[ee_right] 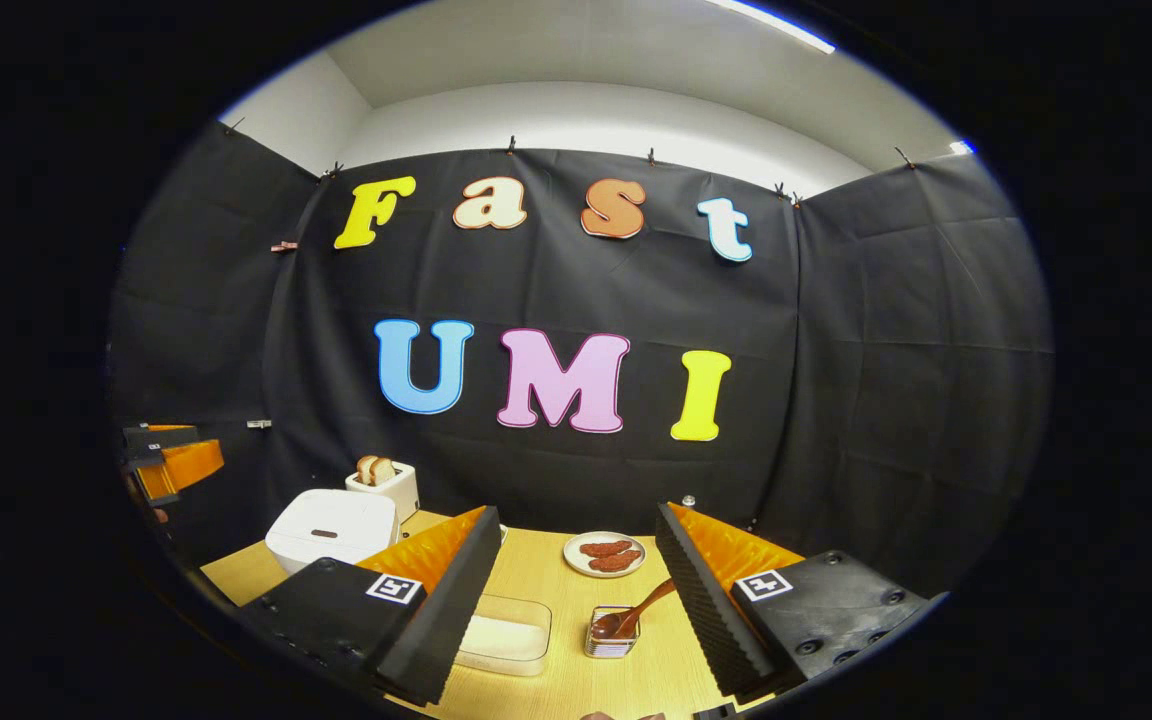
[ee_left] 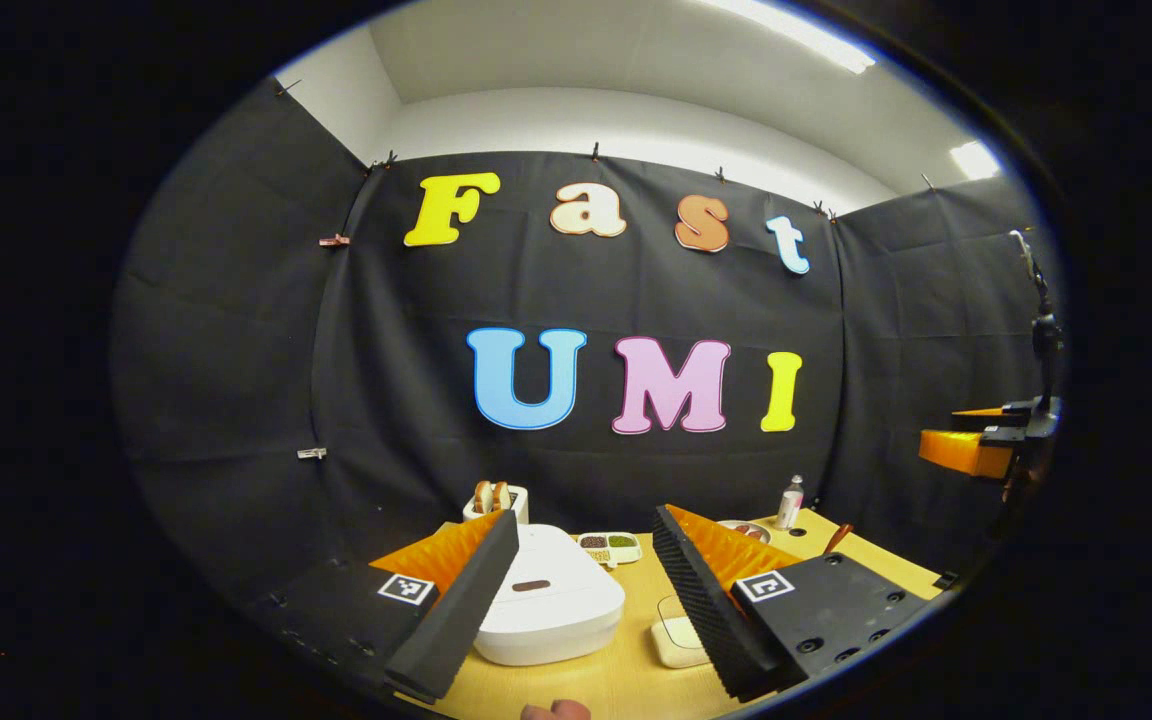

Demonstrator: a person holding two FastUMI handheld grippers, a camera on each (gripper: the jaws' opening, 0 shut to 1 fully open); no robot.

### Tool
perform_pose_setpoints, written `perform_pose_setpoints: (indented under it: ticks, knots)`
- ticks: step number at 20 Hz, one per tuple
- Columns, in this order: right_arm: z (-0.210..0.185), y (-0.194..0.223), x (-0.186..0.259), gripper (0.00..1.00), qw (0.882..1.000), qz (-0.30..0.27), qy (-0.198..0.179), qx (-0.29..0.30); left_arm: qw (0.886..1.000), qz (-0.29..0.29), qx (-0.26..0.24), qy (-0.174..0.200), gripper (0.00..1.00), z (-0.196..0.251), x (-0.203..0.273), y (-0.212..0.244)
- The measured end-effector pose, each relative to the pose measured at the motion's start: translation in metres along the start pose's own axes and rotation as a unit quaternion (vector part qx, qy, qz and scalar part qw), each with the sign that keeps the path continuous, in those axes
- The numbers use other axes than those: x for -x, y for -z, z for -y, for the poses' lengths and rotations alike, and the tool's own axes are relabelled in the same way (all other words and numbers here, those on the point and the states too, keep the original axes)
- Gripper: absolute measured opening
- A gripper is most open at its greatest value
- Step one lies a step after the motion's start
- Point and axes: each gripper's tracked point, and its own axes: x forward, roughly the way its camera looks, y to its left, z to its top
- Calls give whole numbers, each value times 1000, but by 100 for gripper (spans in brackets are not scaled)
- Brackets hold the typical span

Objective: Close the left gripper, press the button to open the rice cooker; take a wooden spoon from the chopstick holder with the right hand, scoop a spoonful of rice and pour it into the rice cooker, then put the wooden spoon back into the chopstick holder.

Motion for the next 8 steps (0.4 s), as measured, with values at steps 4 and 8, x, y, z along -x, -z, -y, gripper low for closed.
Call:
perform_pose_setpoints:
  ticks: [4, 8]
  knots:
    - [4, -1, 3, 98, 1000, 2, 5, 8, 1000, 6, -12, -3, 94, -6, 19, -12]
    - [2, -2, 4, 98, 1000, 2, 5, 5, 1000, 11, -24, -10, 94, -7, 27, -16]
